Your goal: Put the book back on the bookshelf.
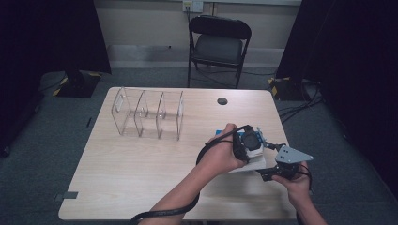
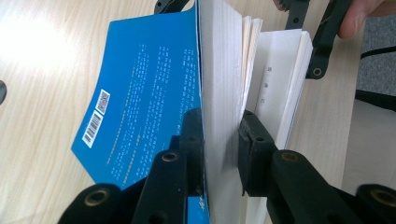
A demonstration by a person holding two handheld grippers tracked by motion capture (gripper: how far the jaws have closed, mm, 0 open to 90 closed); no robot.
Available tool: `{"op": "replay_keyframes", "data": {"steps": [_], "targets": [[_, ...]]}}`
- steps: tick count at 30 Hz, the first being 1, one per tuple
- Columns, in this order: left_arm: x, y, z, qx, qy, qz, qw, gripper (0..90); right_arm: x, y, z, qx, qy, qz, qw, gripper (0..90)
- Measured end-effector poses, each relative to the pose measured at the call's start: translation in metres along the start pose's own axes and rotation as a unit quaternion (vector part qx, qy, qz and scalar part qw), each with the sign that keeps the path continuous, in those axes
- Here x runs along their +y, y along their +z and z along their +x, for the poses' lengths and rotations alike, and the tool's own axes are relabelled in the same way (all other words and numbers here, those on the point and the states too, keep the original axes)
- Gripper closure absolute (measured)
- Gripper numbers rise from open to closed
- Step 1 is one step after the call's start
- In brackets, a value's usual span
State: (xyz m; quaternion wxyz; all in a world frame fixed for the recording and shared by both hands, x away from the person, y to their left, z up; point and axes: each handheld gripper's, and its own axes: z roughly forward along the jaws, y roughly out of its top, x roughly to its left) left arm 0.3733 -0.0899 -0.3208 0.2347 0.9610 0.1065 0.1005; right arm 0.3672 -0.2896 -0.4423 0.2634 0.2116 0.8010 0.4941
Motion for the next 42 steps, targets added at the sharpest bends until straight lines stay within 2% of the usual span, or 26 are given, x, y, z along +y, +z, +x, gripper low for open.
{"op": "replay_keyframes", "data": {"steps": [2,7,11,17,19,22,24,27,28,30,32,36,40,42], "targets": [[0.001,-0.003,0.001,0.001,0.008,0.007,0.9999,74.6,0.001,-0.001,0.001,0.003,-0.001,0.001,1.0,9.5],[0.001,-0.003,-0.001,-0.004,0.008,0.004,1.0,74.5,0.006,-0.002,0.0,0.007,-0.009,0.006,0.9999,9.4],[0.004,-0.004,0.0,-0.005,0.013,0.014,0.9998,74.4,0.007,-0.001,0.001,0.003,-0.002,0.007,1.0,9.4],[0.006,-0.009,0.003,-0.01,0.018,0.022,0.9996,74.5,0.01,-0.001,0.001,0.005,-0.007,0.003,1.0,9.4],[0.008,-0.015,0.004,-0.016,0.014,0.018,0.9996,74.5,0.014,-0.003,0.002,0.005,-0.012,0.0,0.9999,9.4],[0.012,-0.023,0.003,-0.016,0.021,0.013,0.9996,74.5,0.021,-0.008,0.002,0.01,-0.019,-0.008,0.9997,9.3],[0.014,-0.024,0.003,-0.015,0.03,0.017,0.9993,74.4,0.025,-0.01,0.002,0.01,-0.028,-0.006,0.9995,9.2],[0.013,-0.023,0.002,-0.018,0.026,0.011,0.9995,74.4,0.024,-0.01,0.002,0.013,-0.028,-0.005,0.9995,9.8],[0.012,-0.023,0.001,-0.018,0.025,0.012,0.9995,74.3,0.023,-0.01,0.003,0.014,-0.029,-0.007,0.9995,10.8],[0.011,-0.023,0.001,-0.017,0.025,0.008,0.9995,74.3,0.022,-0.011,0.004,0.022,-0.026,-0.008,0.9994,17.8],[0.011,-0.024,0.003,-0.018,0.024,0.006,0.9995,74.4,0.023,-0.012,0.007,0.021,-0.03,-0.012,0.9992,23.6],[0.013,-0.026,0.006,-0.014,0.04,0.014,0.999,74.4,0.031,-0.012,0.007,0.041,-0.047,0.008,0.9981,31.4],[0.009,-0.027,0.01,-0.014,0.043,0.004,0.999,73.6,0.035,-0.012,0.004,0.065,-0.025,0.025,0.9973,39.3],[0.005,-0.026,0.013,-0.023,0.036,-0.007,0.9991,72.5,0.036,-0.012,0.003,0.074,-0.018,0.033,0.9965,41.5]]}}
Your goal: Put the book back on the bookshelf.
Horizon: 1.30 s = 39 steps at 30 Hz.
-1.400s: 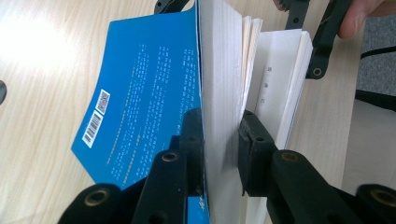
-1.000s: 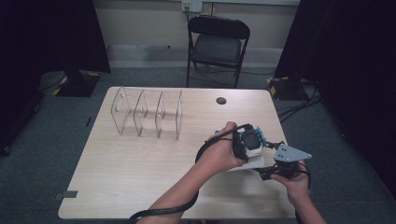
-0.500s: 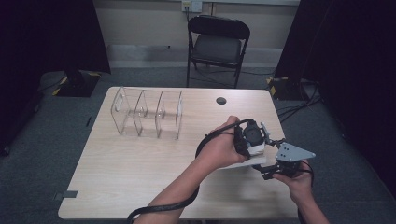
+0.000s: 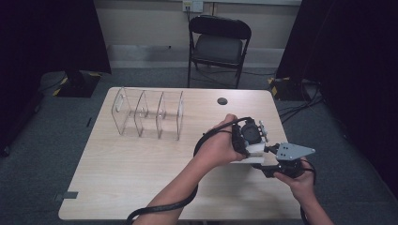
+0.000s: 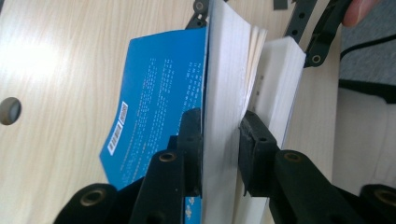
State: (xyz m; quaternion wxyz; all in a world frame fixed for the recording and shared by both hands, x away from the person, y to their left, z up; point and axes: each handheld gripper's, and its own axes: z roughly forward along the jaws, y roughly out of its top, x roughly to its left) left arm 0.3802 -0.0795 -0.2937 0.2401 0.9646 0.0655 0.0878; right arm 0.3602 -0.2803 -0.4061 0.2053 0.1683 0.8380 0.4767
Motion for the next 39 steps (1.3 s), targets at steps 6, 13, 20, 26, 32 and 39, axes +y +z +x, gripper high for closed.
{"op": "replay_keyframes", "data": {"steps": [6,13,20,26,32,39], "targets": [[-0.005,-0.004,0.004,0.006,0.005,-0.006,1.0,70.8,0.005,0.003,-0.001,0.018,0.016,0.01,0.9997,44.6],[-0.002,-0.01,0.005,-0.004,-0.007,-0.006,1.0,72.4,0.007,0.001,-0.002,0.03,0.026,0.003,0.9992,46.2],[0.001,-0.013,0.003,-0.011,-0.015,0.004,0.9998,73.7,0.005,0.0,0.005,0.016,-0.002,-0.021,0.9997,43.8],[-0.003,-0.014,0.003,-0.002,0.013,-0.016,0.9998,70.8,0.008,0.0,0.003,0.043,-0.005,-0.011,0.999,49.6],[-0.017,-0.027,0.016,0.039,-0.001,-0.078,0.9962,47.9,0.015,-0.001,-0.007,0.056,0.037,-0.013,0.9977,51.4],[-0.027,-0.052,0.027,0.06,-0.046,-0.116,0.9904,33.1,0.016,-0.001,-0.014,0.063,0.059,-0.015,0.9962,52.2]]}}
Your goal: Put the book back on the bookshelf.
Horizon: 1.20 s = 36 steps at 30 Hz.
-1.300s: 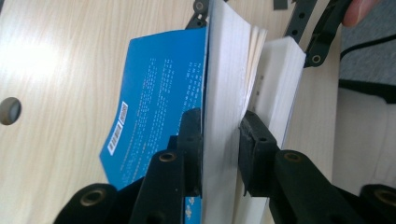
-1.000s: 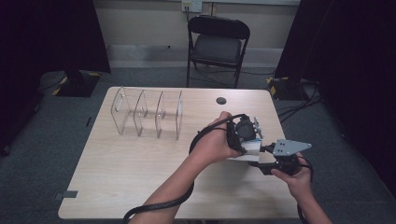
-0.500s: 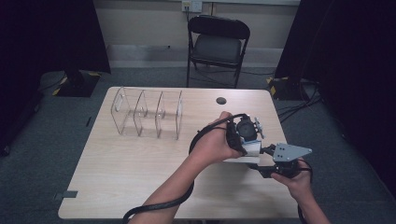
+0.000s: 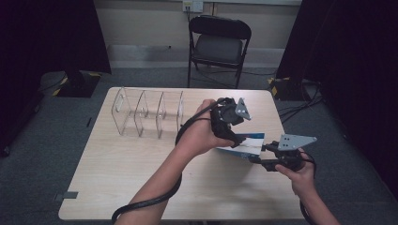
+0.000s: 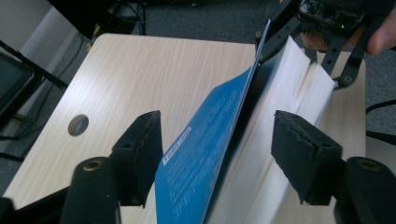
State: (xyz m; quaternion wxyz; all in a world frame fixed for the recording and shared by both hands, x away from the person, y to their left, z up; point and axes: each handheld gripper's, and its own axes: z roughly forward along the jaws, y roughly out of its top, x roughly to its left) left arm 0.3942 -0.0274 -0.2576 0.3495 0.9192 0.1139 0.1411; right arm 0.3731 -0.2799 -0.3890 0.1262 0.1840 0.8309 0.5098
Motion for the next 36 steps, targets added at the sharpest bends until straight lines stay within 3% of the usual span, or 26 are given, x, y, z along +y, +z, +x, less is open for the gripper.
{"op": "replay_keyframes", "data": {"steps": [5,18,20,22,26,36], "targets": [[-0.011,-0.01,0.004,0.007,-0.009,0.003,0.9999,32.3,0.001,-0.001,-0.006,-0.001,0.026,-0.005,0.9997,52.2],[-0.031,-0.009,0.011,0.01,-0.028,0.026,0.9992,26.6,0.007,-0.004,-0.026,0.004,0.076,-0.01,0.997,52.9],[-0.034,-0.01,0.013,0.015,-0.02,0.039,0.9989,26.3,0.007,-0.005,-0.029,0.006,0.08,-0.011,0.9967,53.1],[-0.037,-0.01,0.014,0.015,-0.032,0.029,0.9989,25.9,0.008,-0.006,-0.032,0.008,0.085,-0.01,0.9963,53.2],[-0.041,-0.011,0.017,0.02,-0.037,0.022,0.9989,25.9,0.008,-0.006,-0.037,0.01,0.094,-0.012,0.9955,53.3],[-0.057,-0.01,0.022,0.014,-0.064,0.026,0.9975,24.6,0.008,-0.009,-0.049,0.009,0.113,-0.017,0.9935,54.5]]}}
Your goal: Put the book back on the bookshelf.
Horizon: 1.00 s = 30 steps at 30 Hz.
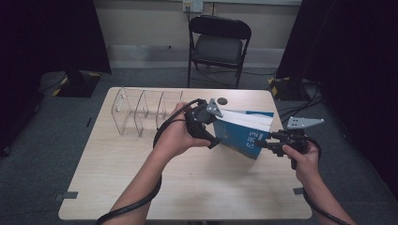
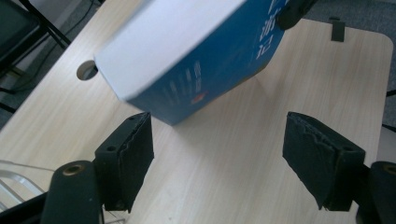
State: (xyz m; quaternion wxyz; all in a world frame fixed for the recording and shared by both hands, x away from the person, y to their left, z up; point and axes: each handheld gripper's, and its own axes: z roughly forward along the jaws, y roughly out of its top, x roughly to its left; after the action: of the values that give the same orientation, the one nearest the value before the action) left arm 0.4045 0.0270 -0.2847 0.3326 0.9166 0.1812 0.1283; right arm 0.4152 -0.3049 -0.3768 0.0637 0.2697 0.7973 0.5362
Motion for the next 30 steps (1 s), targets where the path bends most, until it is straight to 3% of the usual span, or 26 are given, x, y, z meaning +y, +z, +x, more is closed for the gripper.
{"op": "replay_keyframes", "data": {"steps": [6,17,30], "targets": [[-0.017,0.008,0.003,-0.016,-0.028,0.005,0.9995,22.9,0.001,-0.001,-0.003,-0.01,0.001,-0.001,0.9999,55.4],[-0.042,0.024,0.001,-0.026,-0.053,0.007,0.9982,22.8,0.002,-0.002,-0.008,-0.032,-0.007,0.002,0.9995,56.8],[-0.072,0.052,-0.005,-0.053,-0.073,0.017,0.9958,23.2,0.002,-0.005,-0.01,-0.061,-0.017,0.005,0.998,58.4]]}}
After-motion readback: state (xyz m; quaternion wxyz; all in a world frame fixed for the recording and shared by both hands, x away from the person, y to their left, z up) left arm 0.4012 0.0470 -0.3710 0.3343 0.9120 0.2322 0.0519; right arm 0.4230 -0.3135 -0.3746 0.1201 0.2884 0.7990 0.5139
